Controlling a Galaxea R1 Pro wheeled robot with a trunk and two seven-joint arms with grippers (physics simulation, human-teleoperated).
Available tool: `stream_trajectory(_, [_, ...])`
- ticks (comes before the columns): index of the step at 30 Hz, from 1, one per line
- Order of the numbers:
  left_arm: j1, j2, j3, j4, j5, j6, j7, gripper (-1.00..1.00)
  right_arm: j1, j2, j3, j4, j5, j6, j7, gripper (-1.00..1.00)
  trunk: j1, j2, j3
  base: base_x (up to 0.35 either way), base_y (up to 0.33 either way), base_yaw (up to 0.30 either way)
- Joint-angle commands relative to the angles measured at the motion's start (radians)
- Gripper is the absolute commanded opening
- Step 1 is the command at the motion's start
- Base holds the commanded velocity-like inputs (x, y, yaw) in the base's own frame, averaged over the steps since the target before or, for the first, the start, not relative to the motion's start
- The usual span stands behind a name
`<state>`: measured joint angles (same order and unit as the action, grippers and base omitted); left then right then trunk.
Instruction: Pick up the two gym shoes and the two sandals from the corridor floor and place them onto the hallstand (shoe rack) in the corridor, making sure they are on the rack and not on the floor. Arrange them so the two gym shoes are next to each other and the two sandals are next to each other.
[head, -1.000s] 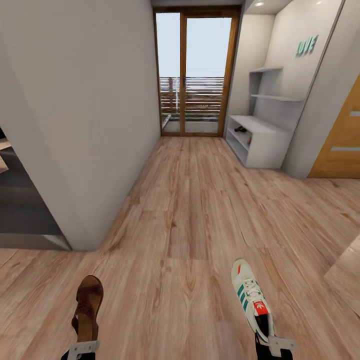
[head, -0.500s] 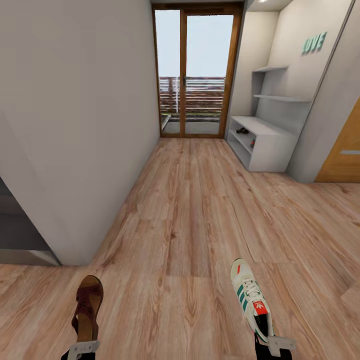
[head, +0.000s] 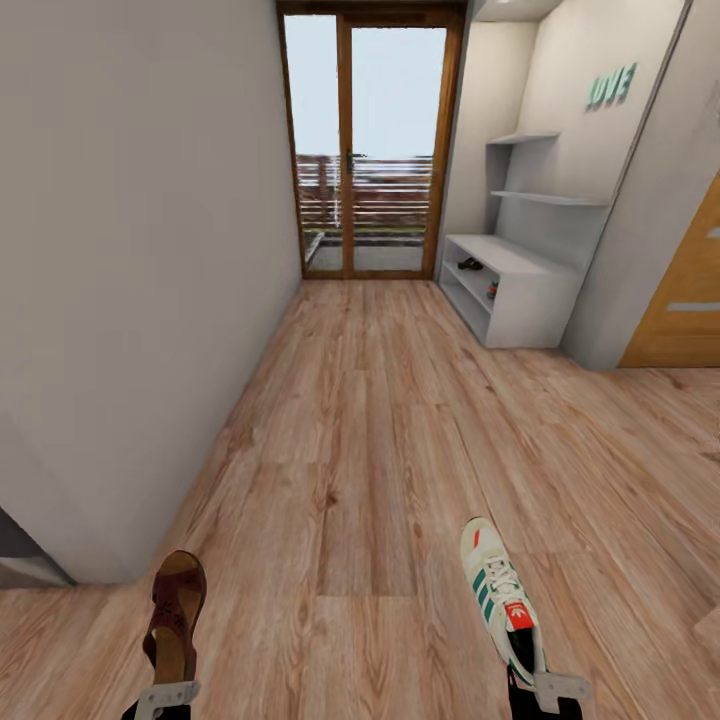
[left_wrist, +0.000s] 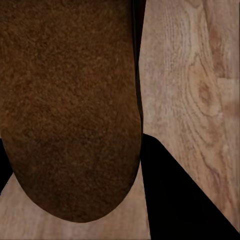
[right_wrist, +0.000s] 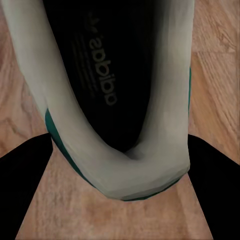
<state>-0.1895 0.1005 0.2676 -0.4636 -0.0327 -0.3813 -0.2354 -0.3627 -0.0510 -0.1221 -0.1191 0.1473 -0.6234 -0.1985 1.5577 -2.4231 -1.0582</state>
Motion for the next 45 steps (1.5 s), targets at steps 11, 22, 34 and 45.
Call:
stream_trajectory(11, [-0.001, -0.001, 0.010, -0.001, -0.003, -0.002, -0.008, -1.00, -0.001, -0.001, -0.007, 0.001, 0.012, -0.002, -0.004, -1.00, 0.000, 0.000, 0.000, 0.336, 0.000, -0.029])
stream_trajectory(22, [-0.001, -0.001, 0.009, -0.001, -0.004, -0.002, -0.008, -1.00, -0.001, -0.010, -0.008, 0.001, 0.012, -0.002, -0.006, -1.00, 0.000, 0.000, 0.000, 0.336, 0.000, 0.000])
stream_trajectory(34, [-0.001, -0.002, 0.009, 0.000, -0.010, -0.002, -0.008, -1.00, -0.001, -0.010, -0.008, 0.002, 0.012, -0.002, -0.006, -1.00, 0.000, 0.000, 0.000, 0.336, 0.000, 0.000])
stream_trajectory(45, [-0.001, -0.002, 0.009, 0.000, -0.010, -0.002, -0.007, -1.00, -0.001, -0.011, -0.008, 0.002, 0.012, -0.002, -0.006, -1.00, 0.000, 0.000, 0.000, 0.336, 0.000, 0.000])
